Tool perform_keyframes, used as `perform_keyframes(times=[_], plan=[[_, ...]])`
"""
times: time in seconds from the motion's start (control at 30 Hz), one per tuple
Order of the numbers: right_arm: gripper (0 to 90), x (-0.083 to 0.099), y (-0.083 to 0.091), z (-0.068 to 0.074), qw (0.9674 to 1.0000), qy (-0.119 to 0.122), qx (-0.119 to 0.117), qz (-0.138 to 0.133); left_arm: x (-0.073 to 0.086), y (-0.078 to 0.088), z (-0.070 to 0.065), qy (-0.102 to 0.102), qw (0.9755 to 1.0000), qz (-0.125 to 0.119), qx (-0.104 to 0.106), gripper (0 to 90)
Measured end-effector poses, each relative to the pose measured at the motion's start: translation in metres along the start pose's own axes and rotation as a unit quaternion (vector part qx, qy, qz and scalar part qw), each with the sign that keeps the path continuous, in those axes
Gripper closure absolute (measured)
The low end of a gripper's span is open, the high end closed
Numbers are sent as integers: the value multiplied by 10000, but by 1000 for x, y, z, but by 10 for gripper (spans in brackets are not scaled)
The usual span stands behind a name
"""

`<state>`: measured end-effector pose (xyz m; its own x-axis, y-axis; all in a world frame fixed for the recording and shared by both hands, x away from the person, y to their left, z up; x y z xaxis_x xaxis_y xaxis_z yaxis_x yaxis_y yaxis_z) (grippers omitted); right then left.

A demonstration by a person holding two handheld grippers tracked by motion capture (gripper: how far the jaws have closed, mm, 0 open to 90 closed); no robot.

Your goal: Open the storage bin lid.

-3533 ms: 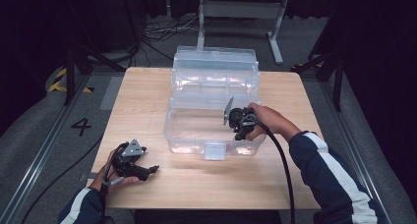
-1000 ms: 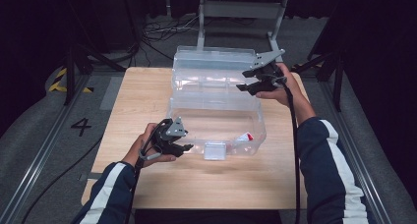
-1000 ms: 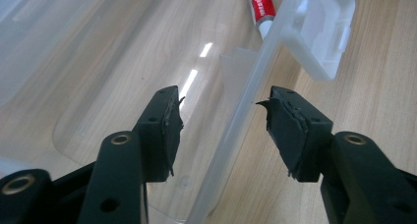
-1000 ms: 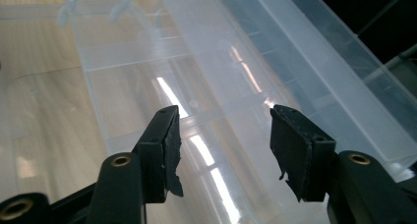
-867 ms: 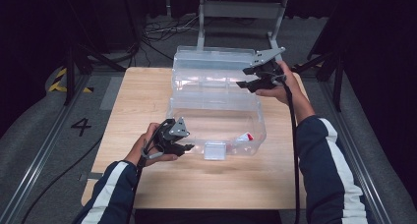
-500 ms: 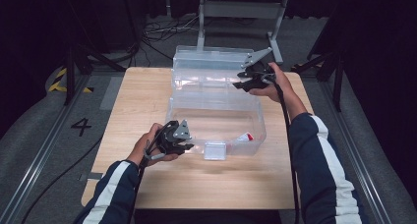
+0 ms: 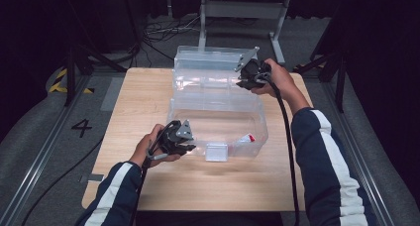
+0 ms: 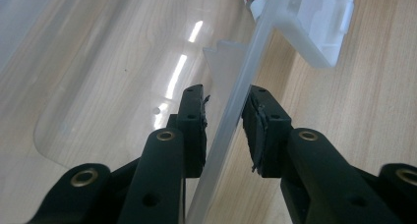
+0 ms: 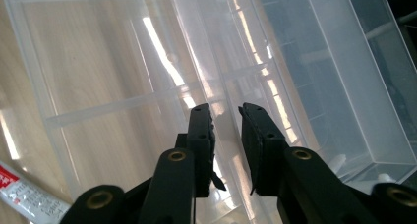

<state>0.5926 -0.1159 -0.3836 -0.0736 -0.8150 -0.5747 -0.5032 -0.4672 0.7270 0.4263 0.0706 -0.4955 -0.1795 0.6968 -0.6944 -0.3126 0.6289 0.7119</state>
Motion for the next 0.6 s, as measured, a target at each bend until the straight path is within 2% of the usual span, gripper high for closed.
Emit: perform_keyframes(times=[0.1, 0.13, 0.27, 0.37, 0.6], plan=[[792, -1, 0, 1, 9996, 232, -103, 82, 0, 0, 0, 54, 10000, -18, 6, 710], [792, -1, 0, 1, 9996, 232, -103, 82, 0, 0, 0, 54, 10000, -18, 6, 710], [820, -2, 1, 1, 9979, 535, -291, 221, -1, 0, 0, 163, 9998, -52, 54, 712], [827, -3, 2, 1, 9974, 536, -370, 305, -1, 0, 0, 173, 9998, -55, 52, 712], [832, -5, 1, 2, 9959, 631, -369, 541, -1, 0, 0, 182, 9998, -64, 47, 710]])
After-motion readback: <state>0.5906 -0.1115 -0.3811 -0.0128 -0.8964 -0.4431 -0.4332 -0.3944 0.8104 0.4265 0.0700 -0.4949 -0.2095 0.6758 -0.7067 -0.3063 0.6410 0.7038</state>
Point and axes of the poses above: each handheld gripper's, and its own axes: y roughly backward along the jaws, x roughly out of its underside, z roughly to its left, the point moved 10 cm from there along -y, roughly forward along the jaws, and after that the axes turned 9 degrees about -z, right-handed, at the moved point
